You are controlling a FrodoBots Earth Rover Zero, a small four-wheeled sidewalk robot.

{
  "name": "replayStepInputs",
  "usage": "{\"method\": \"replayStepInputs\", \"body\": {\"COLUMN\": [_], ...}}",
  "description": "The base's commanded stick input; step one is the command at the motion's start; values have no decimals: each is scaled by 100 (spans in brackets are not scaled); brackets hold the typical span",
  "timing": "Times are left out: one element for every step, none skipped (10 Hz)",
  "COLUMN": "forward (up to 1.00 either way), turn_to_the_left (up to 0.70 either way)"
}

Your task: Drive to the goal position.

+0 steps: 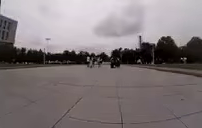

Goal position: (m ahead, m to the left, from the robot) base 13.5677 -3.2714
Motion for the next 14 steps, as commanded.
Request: {"method": "replayStepInputs", "body": {"forward": [51,52,52,51,51,51,51,51,51,51,51,51,51,51], "turn_to_the_left": [-29,-30,-30,-29,-29,-29,-29,-29,-29,-29,-29,-29,-29,-29]}}
